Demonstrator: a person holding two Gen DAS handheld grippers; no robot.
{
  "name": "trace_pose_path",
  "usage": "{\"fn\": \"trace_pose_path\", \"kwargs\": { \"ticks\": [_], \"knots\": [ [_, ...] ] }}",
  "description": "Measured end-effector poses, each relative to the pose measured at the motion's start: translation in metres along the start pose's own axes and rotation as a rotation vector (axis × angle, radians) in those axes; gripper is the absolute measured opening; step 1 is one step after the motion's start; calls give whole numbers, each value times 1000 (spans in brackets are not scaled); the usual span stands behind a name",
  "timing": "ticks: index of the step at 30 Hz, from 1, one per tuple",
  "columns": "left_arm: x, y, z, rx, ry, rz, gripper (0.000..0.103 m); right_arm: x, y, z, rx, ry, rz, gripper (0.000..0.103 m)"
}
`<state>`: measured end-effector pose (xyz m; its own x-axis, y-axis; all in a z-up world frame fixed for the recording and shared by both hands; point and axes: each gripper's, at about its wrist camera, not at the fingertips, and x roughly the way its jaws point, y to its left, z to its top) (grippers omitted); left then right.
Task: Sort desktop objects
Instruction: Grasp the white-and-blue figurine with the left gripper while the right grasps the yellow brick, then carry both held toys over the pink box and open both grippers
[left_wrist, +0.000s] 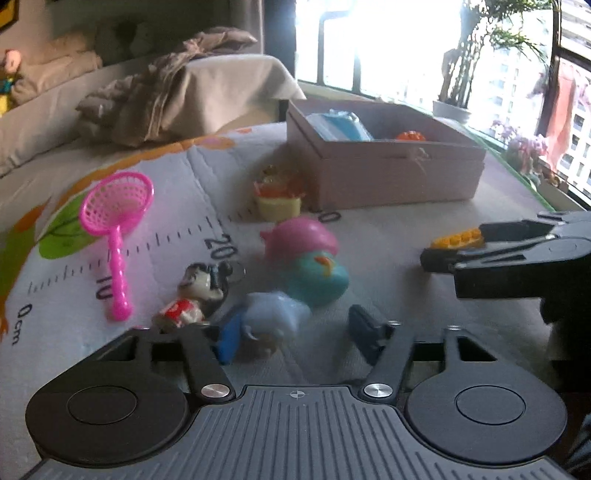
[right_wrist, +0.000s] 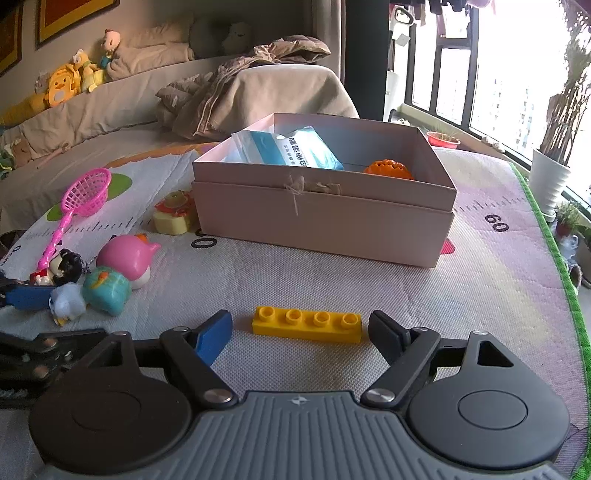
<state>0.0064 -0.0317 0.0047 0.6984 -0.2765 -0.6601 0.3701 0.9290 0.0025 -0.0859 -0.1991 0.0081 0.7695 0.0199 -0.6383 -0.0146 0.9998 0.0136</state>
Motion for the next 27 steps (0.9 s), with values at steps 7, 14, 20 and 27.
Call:
{"fn": "trace_pose_path", "kwargs": {
  "ticks": [7, 14, 20, 27],
  "knots": [
    [-18, 2, -13, -9, -3, -46, 36, -1, -1, 0, 3, -1, 2, 83],
    [-40, 6, -30, -35, 6, -73, 38, -3, 5, -2, -38, -6, 6, 73],
    [-35, 6, -24, -62, 15, -55, 54, -5, 6, -3, -52, -14, 24, 65],
    [-29, 2, -17, -71, 27, -42, 50, -7, 3, -2, -35, -12, 38, 63]
  ]
}}
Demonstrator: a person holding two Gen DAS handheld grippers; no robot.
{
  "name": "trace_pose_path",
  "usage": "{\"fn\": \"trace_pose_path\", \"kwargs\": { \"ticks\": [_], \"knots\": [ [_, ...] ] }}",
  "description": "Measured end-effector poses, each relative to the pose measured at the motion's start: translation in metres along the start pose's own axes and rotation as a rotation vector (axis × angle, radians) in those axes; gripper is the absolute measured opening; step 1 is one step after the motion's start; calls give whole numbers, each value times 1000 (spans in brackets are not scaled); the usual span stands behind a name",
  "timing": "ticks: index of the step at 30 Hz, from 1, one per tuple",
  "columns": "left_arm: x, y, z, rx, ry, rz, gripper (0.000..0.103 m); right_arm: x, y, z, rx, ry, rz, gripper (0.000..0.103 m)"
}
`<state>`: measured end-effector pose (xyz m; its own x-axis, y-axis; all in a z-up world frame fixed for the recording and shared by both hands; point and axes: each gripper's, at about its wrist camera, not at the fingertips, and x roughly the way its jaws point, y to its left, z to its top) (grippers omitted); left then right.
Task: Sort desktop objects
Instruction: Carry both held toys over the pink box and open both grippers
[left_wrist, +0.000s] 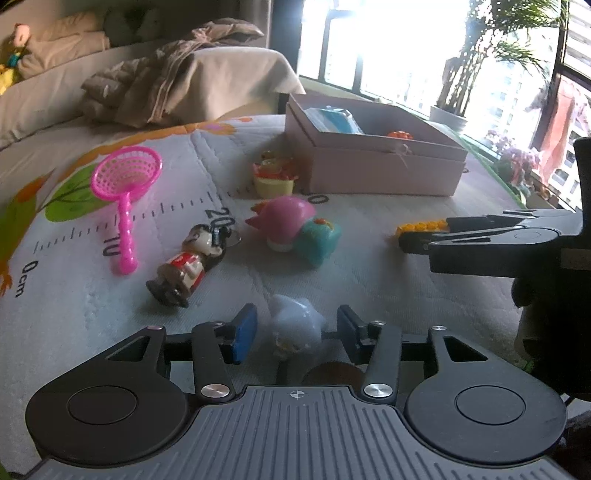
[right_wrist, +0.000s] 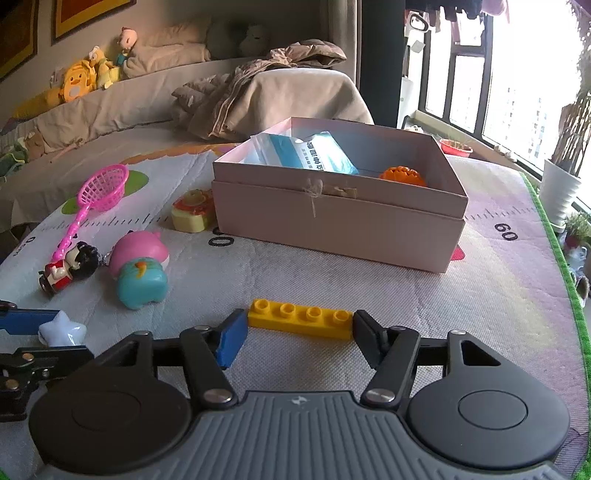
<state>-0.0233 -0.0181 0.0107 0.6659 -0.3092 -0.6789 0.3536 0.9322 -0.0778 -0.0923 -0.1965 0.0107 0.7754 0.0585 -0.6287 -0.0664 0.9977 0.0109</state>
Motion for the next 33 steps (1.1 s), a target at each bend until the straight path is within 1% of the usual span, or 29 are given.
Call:
{"fn": "trace_pose_path", "kwargs": {
  "ticks": [1, 3, 6, 9, 14, 17, 19, 21, 23, 26, 28, 29, 30, 31, 32, 33],
  "knots": [
    [0, 0, 0, 2, 2, 3, 45, 0, -1, 0, 5, 1, 4, 63],
    [-1, -1, 1, 6, 6, 6, 39, -2, -4, 1, 21, 2, 11, 63],
    [-3, -2, 2, 8, 8, 4, 36, -9, -10, 4, 28, -9, 17, 63],
    [-10, -9, 4, 34, -12, 1, 31, -23, -17, 6, 12, -25, 25, 63],
    [-21, -20, 19, 75, -59, -7, 30, -50, -32, 17, -41, -87, 11, 63],
    [-18, -28, 40, 102, -84, -23, 30, -64, -47, 32, -36, -137, 6, 63],
    [-12, -36, 62, 132, -115, -26, 30, -70, -58, 45, -30, -174, 4, 63],
    [0, -47, 87, 171, -163, -27, 30, -72, -68, 61, -22, -206, 7, 63],
    [19, -58, 113, 190, -199, -33, 30, -68, -78, 82, -12, -238, 3, 63],
    [51, -70, 144, 175, -226, -42, 31, -51, -87, 111, -18, -271, -23, 63],
    [68, -74, 157, 160, -243, -15, 36, -32, -92, 131, -6, -265, -28, 63],
    [75, -74, 161, 150, -241, -4, 40, -23, -94, 139, 4, -258, -22, 63],
    [78, -73, 162, 140, -233, -3, 52, -12, -96, 148, 13, -251, -17, 63],
    [77, -71, 160, 130, -228, -6, 61, 2, -96, 156, 15, -238, -9, 63],
    [73, -68, 155, 125, -227, -14, 64, 15, -96, 164, 10, -219, 5, 63],
    [67, -64, 148, 127, -224, -16, 71, 26, -95, 169, 10, -199, 17, 64]
  ]
}}
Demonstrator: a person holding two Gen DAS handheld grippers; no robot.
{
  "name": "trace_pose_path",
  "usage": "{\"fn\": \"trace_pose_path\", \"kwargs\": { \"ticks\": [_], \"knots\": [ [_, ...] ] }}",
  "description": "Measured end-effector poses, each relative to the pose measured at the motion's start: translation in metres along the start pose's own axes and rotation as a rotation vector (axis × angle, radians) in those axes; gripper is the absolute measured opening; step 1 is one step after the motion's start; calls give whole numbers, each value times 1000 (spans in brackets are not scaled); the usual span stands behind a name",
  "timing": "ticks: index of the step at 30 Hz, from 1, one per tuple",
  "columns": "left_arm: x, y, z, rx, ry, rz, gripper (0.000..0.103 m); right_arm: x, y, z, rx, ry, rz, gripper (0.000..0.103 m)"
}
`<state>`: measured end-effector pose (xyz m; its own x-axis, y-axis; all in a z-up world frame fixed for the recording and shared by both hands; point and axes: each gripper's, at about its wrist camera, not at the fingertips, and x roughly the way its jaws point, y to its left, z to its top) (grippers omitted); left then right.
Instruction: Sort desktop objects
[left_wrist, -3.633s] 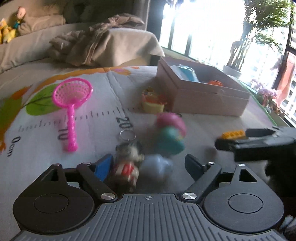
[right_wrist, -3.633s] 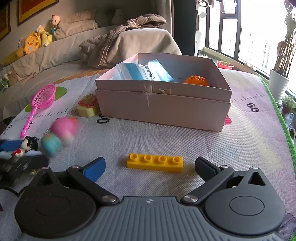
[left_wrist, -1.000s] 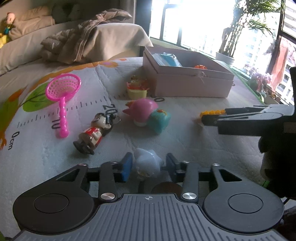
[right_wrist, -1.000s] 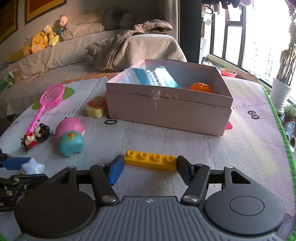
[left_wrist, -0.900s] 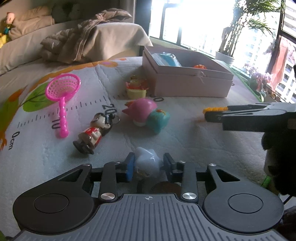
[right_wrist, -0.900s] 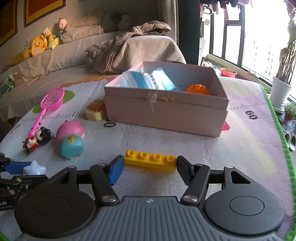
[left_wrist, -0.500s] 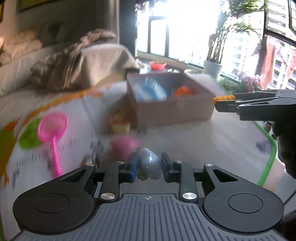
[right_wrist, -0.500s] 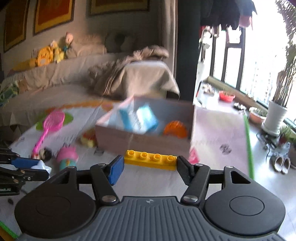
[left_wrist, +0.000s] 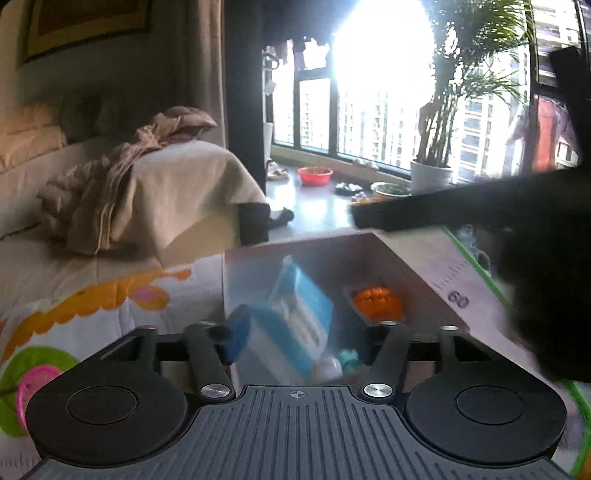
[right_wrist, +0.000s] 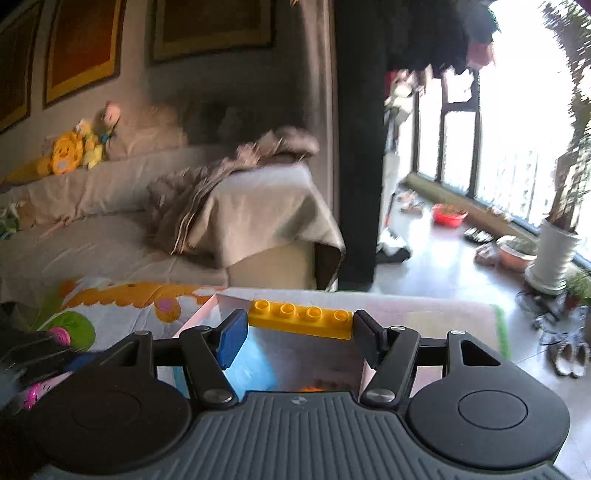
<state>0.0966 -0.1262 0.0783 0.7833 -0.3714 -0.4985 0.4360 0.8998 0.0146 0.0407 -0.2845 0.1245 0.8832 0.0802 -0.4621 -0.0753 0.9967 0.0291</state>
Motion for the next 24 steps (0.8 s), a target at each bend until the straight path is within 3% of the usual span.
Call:
{"fn": "trace_pose_path", "kwargs": {
  "ticks": [3, 8, 11, 14, 18, 24],
  "knots": [
    [-25, 15, -24, -8, 15, 46, 81, 34, 2, 2, 41, 67, 6, 64],
    [-52, 38, -62, -73, 78, 103, 84, 61, 36, -9, 23, 169, 102, 64],
    [-68, 47, -80, -71, 101, 123, 92, 86, 66, -21, -120, 283, 18, 66],
    [-80, 53, -93, -74, 106, 140, 95, 93, 81, -23, -204, 280, -58, 72],
    [-89, 64, -105, -60, 95, 207, 96, 89, 88, -20, -233, 313, -67, 73],
    [-94, 78, -119, -67, 116, 224, 98, 39, 85, -25, -200, 240, -70, 75]
  ]
}}
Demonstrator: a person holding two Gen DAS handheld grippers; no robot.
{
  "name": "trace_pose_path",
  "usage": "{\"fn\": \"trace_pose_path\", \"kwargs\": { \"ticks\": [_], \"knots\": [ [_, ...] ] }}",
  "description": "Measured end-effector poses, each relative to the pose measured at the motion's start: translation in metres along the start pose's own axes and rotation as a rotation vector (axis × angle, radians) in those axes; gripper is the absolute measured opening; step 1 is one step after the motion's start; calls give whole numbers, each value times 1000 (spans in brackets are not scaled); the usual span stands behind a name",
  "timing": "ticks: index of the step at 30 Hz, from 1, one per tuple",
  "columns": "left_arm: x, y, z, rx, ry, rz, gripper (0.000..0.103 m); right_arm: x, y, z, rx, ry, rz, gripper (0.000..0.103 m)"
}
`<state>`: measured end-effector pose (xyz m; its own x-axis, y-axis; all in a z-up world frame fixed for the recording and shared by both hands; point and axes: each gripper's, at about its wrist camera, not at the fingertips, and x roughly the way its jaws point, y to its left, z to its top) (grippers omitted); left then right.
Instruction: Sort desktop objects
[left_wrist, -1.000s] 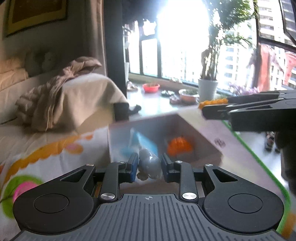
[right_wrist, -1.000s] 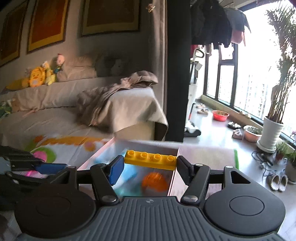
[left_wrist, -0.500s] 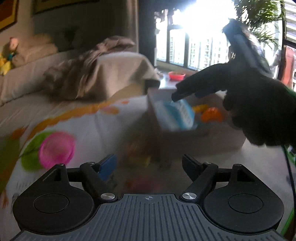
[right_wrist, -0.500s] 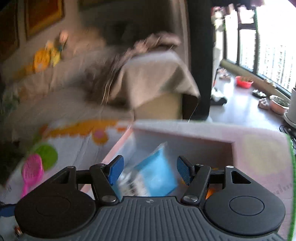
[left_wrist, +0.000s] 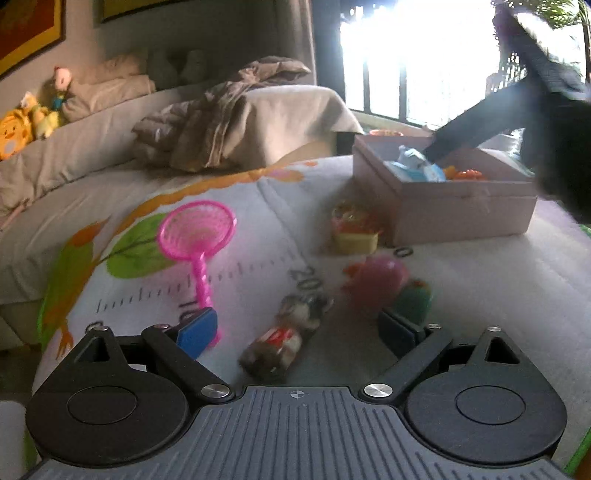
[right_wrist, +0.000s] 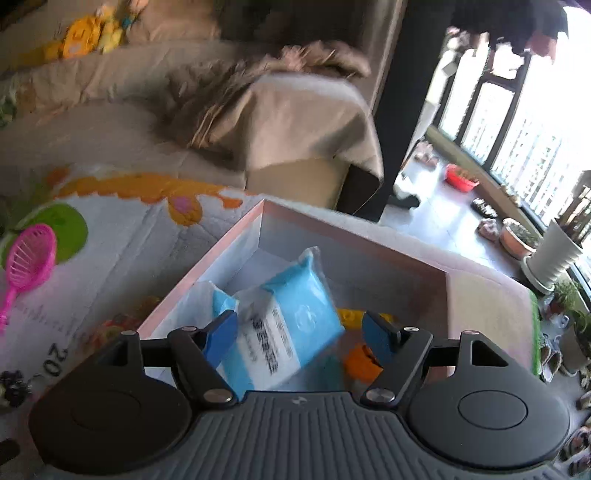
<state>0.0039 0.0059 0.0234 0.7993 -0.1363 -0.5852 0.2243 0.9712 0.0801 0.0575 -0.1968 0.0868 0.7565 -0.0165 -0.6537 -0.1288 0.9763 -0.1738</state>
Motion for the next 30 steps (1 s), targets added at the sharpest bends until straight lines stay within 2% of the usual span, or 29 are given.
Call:
{"fn": "trace_pose_path", "kwargs": {
  "ticks": [3, 8, 10, 13, 20, 22, 24, 30],
  "knots": [
    [1, 6, -7, -8, 11, -5, 98, -38, 2, -26, 21, -73, 50, 78],
    [6, 11, -13, 4, 35, 15, 99, -69, 30, -65, 29, -48, 238, 78],
    [7, 12, -15, 5, 42, 19, 99, -70, 45, -72, 40, -24, 315, 72],
    [11, 13, -16, 5, 62, 14, 99, -62, 68, -75, 47, 3, 373, 65],
    [9, 13, -18, 5, 55, 6, 99, -38, 94, -75, 48, 50, 427, 63],
    [10, 14, -19, -1, 57, -1, 99, -34, 95, -77, 53, 71, 419, 48],
    [10, 15, -18, -7, 58, -3, 99, -32, 93, -79, 75, 89, 420, 46],
    [11, 12, -15, 0, 53, -11, 98, -43, 67, -93, 138, 88, 334, 46]
  ]
}}
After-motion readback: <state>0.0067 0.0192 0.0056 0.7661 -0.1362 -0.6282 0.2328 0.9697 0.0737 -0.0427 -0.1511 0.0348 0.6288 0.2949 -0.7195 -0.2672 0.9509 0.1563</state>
